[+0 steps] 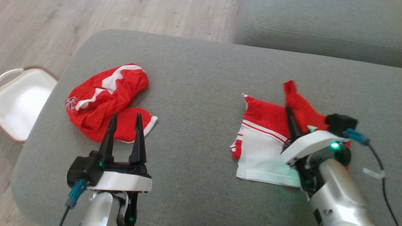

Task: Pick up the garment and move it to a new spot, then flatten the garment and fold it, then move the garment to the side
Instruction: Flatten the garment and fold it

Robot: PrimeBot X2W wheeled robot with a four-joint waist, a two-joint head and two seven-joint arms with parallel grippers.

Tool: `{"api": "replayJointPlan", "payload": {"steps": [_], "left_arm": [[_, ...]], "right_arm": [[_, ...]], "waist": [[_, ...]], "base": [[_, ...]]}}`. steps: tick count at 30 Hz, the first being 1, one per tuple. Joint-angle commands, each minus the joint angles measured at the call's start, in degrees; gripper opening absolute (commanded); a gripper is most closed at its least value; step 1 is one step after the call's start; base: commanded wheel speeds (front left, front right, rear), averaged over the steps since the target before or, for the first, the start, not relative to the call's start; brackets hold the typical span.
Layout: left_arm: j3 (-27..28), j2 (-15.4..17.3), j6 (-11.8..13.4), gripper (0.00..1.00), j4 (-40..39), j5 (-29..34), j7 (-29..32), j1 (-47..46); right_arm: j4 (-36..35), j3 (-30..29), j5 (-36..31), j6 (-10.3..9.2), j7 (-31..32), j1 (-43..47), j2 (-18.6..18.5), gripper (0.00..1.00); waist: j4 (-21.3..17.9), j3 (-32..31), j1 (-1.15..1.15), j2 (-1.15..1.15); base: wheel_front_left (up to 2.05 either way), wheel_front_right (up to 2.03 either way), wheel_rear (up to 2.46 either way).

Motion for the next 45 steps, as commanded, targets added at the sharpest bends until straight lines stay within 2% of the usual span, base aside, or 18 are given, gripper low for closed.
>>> {"api": "replayJointPlan", "payload": {"steps": [1, 7, 14, 15, 16, 21, 26, 30, 31, 35, 39, 45], "left_arm": [[2.43, 0.12, -0.26, 1.00, -1.85, -0.22, -0.29, -1.58], [2.45, 0.12, -0.67, 1.00, -1.08, 0.28, -0.29, -1.85], [2.92, 0.12, -1.20, 1.00, 0.62, 1.49, -0.29, -2.16], [3.03, 0.12, -1.26, 1.00, 0.81, 1.51, -0.29, -2.25], [3.19, 0.12, -1.28, 1.00, 1.04, 1.49, -0.29, -2.28], [3.38, 0.12, -1.49, 1.00, 2.11, 1.41, -0.29, -2.49], [3.56, 0.12, -1.44, 1.00, 1.35, 1.30, -0.29, -2.68], [3.77, 0.12, -1.33, 1.00, -0.06, 1.34, -0.29, -3.02], [3.77, 0.12, -1.33, 1.00, -0.06, 1.34, -0.29, -3.02], [3.81, 0.12, -1.07, 1.00, -1.28, 1.52, -0.29, -3.48], [3.92, 0.11, -0.63, 1.00, -1.82, 1.23, -0.29, -3.27], [3.62, 0.11, 0.19, 1.00, -2.59, 0.62, -0.29, -2.61]], "right_arm": [[-1.45, 2.80, 0.38, 0.39, -0.90, -1.43, 0.28, 0.00], [3.12, 8.04, 3.13, 0.39, -2.77, -2.57, 0.29, 0.00], [6.80, 14.58, 8.06, 0.39, -3.93, -3.76, 0.29, 0.00], [7.34, 15.70, 8.91, 0.39, -3.51, -3.86, 0.29, 0.67], [7.19, 17.31, 10.76, 0.39, -2.48, -3.79, 0.29, 1.00], [5.39, 23.54, 14.83, 0.39, -3.04, -4.69, 0.29, 1.00], [7.06, 22.88, 14.50, 0.39, -6.03, -7.45, 0.29, 1.00], [11.43, 16.84, 5.96, 0.39, -8.47, -11.34, 0.28, 1.00], [11.43, 16.84, 5.96, 0.39, -8.47, -11.34, 0.28, 1.00], [10.92, 9.47, -3.46, 0.39, -9.14, -12.64, -2.07, 1.00], [5.77, 0.72, -13.44, 0.39, -9.20, -9.33, -4.33, 1.00], [-4.69, -8.27, -21.83, 0.39, -9.21, -1.27, -2.60, 1.00]], "waist": [[1.58, 0.12, 0.00, 0.00], [3.82, 0.92, 0.00, 0.00], [4.45, 0.97, 0.00, 0.00], [4.45, 0.88, 0.00, 0.00], [4.37, 0.79, 0.00, 0.00], [3.21, 0.57, 0.00, 0.00], [0.80, 0.51, 0.00, 0.00], [-2.16, 1.10, 0.00, 0.00], [-2.16, 1.10, 0.00, 0.00], [-5.17, 1.81, 0.00, 0.00], [-7.89, 1.62, 0.00, 0.00], [-11.31, 1.72, 0.00, 0.00]], "base": [[0.00, 0.00, 0.00], [0.00, 0.00, 0.00], [0.00, 0.00, 0.00], [0.00, 0.00, 0.00], [0.00, 0.00, 0.00], [0.00, 0.00, 0.00], [0.00, 0.00, 0.00], [0.00, 0.00, 0.00], [0.00, 0.00, 0.00], [0.00, 0.00, 0.00], [0.00, 0.00, 0.00], [0.00, 0.00, 0.00]]}}
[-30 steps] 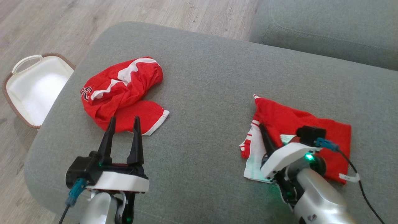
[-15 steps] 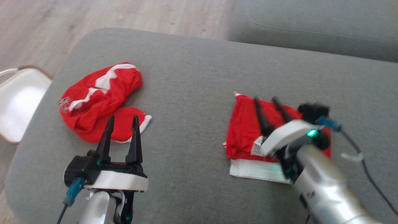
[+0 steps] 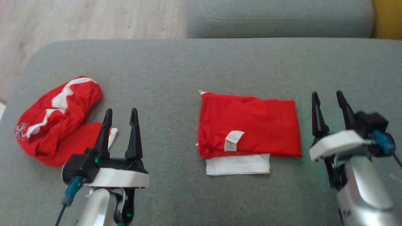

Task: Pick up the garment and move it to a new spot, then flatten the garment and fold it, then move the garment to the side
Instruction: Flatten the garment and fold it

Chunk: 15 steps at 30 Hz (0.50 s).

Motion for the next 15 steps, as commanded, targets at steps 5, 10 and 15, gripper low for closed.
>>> {"api": "replayJointPlan", "payload": {"steps": [5, 10, 15], "left_arm": [[1.73, 0.13, 0.68, 1.00, -2.28, 0.45, -0.29, -1.34], [1.72, 0.13, 1.44, 1.00, -3.16, -0.38, -0.29, -0.65], [1.47, 0.13, 1.71, 1.00, -2.56, -0.71, -0.29, 0.56]], "right_arm": [[-10.87, -1.79, -3.45, 0.39, -0.61, 4.97, 2.42, 1.00], [-16.19, -2.67, -3.79, 0.39, -0.46, 8.68, 3.33, 1.00], [-18.40, -2.11, -1.46, 0.39, 0.24, 10.63, 3.46, 1.00]], "waist": [[-2.94, 0.24, 0.00, 0.00], [-4.28, 0.96, 0.00, 0.00], [-5.00, 1.09, 0.00, 0.00]], "base": [[0.00, 0.00, 0.00], [0.00, 0.00, 0.00], [0.00, 0.00, 0.00]]}}
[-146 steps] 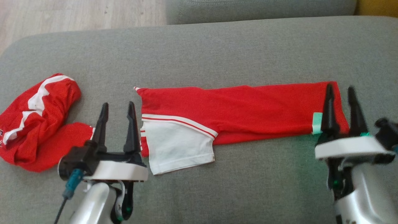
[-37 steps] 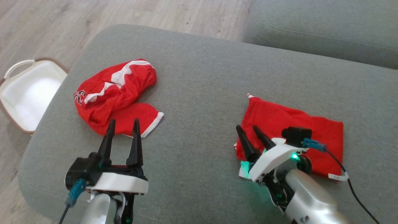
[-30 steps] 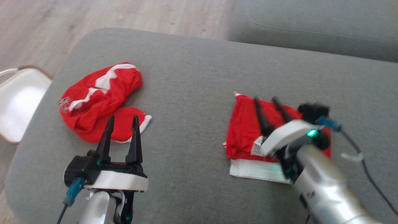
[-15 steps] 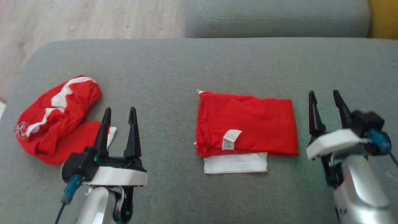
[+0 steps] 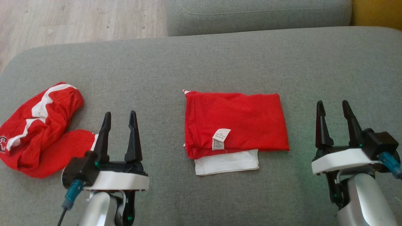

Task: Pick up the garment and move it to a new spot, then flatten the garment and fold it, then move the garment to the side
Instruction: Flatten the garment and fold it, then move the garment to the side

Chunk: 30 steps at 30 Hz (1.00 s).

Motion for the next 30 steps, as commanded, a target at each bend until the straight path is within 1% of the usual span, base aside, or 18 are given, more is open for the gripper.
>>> {"api": "replayJointPlan", "payload": {"steps": [1, 8, 12, 16, 22, 27, 30], "left_arm": [[1.70, 0.13, 0.00, 1.00, -1.57, -0.41, -0.29, -0.33], [0.84, 0.13, -0.23, 1.00, -1.42, -0.51, -0.29, -0.67], [0.10, 0.13, -0.40, 1.00, -1.28, -0.25, -0.29, -1.64], [-0.23, 0.13, -0.54, 1.00, -1.26, -0.18, -0.29, -2.59], [-1.30, 0.13, -0.65, 1.00, -1.11, -0.31, -0.29, -4.49], [-1.33, 0.13, -0.73, 1.00, -0.86, -0.25, -0.29, -5.55], [-1.58, 0.13, -0.70, 1.00, -0.87, -0.43, -0.29, -5.93]], "right_arm": [[-2.44, 1.54, 0.58, 0.39, 0.06, -0.64, 0.03, 1.00], [-3.33, 1.09, 0.94, 0.39, 1.21, -0.25, 0.04, 1.00], [-3.29, 1.94, 0.88, 0.39, 2.79, -1.08, 0.04, 1.00], [-1.77, 2.55, 1.86, 0.39, 4.66, -2.18, 0.04, 1.00], [4.18, 4.25, 2.91, 0.39, 7.72, -4.82, 0.05, 1.00], [10.10, 6.17, 1.81, 0.39, 9.55, -6.95, 0.05, 1.00], [13.36, 7.11, 2.26, 0.39, 10.42, -7.70, 0.05, 1.00]], "waist": [[-0.11, 0.00, 0.00, 0.00], [0.77, 0.60, 0.00, 0.00], [1.65, 2.60, 0.00, 0.00], [2.52, 4.50, 0.00, 0.00], [4.39, 7.75, 0.00, 0.00], [5.56, 9.07, 0.00, 0.00], [6.15, 9.47, 0.00, 0.00]], "base": [[0.00, 0.00, 0.00], [0.00, 0.00, 0.00], [0.00, 0.00, 0.00], [0.00, 0.00, 0.00], [0.00, 0.00, 0.00], [0.00, 0.00, 0.00], [0.00, 0.00, 0.00]]}}
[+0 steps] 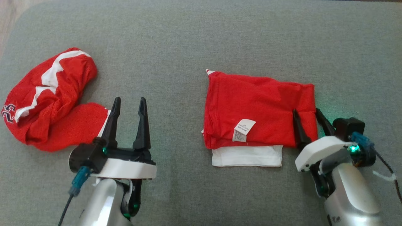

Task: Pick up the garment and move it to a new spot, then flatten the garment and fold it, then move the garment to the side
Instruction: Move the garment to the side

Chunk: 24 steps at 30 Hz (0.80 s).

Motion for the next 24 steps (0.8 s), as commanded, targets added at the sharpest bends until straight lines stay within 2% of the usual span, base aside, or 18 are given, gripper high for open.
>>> {"api": "replayJointPlan", "payload": {"steps": [1, 6, 7, 8, 9, 14, 18, 24], "left_arm": [[1.15, 0.20, -0.08, 1.00, -1.65, -0.10, -0.29, -1.92], [0.78, 0.20, -0.04, 1.00, -2.05, 2.34, -0.29, -2.04], [0.74, 0.20, -0.02, 1.00, -2.12, 2.35, -0.29, -2.05], [0.73, 0.20, -0.01, 1.00, -2.20, 2.34, -0.29, -2.09], [0.72, 0.20, -0.02, 1.00, -2.29, 2.39, -0.29, -2.13], [-0.30, 0.29, -0.43, 1.00, -2.48, 7.42, -0.29, -2.26], [-0.42, 0.25, -0.71, 1.00, -3.24, 8.61, -0.29, -2.42], [-2.49, 0.22, -1.70, 1.00, -5.04, 6.71, -0.29, -4.18]], "right_arm": [[0.33, 2.34, 0.84, 0.39, 0.56, -0.77, 0.19, 1.00], [2.94, 3.68, 1.17, 0.39, -0.60, -1.98, 0.19, 1.00], [3.34, 3.90, 1.24, 0.39, -0.78, -2.19, 0.19, 0.91], [3.59, 4.11, 1.19, 0.39, -1.00, -2.50, 0.19, 0.41], [3.66, 4.34, 0.81, 0.39, -1.40, -2.87, 0.19, 0.00], [2.96, 4.53, -5.39, 0.39, -3.35, -4.88, 0.19, 0.00], [1.32, 5.91, -11.21, 0.39, -3.93, -6.50, -0.39, 0.00], [-1.46, 8.50, -13.38, 0.39, -3.90, -10.17, -8.11, 0.00]], "waist": [[0.25, 0.21, 0.00, 0.00], [0.18, 0.46, 0.00, 0.00], [0.05, 0.44, 0.00, 0.00], [-0.16, 0.38, 0.00, 0.00], [-0.44, 0.30, 0.00, 0.00], [-3.12, -0.59, 0.00, 0.00], [-6.90, -1.00, 0.00, 0.00], [-11.38, -0.20, 0.00, 0.00]], "base": [[0.00, 0.00, 0.00], [0.00, 0.00, 0.00], [0.00, 0.00, 0.00], [0.00, 0.00, 0.00], [0.00, 0.00, 0.00], [0.00, 0.00, 0.00], [0.00, 0.00, 0.00], [0.00, 0.00, 0.00]]}}
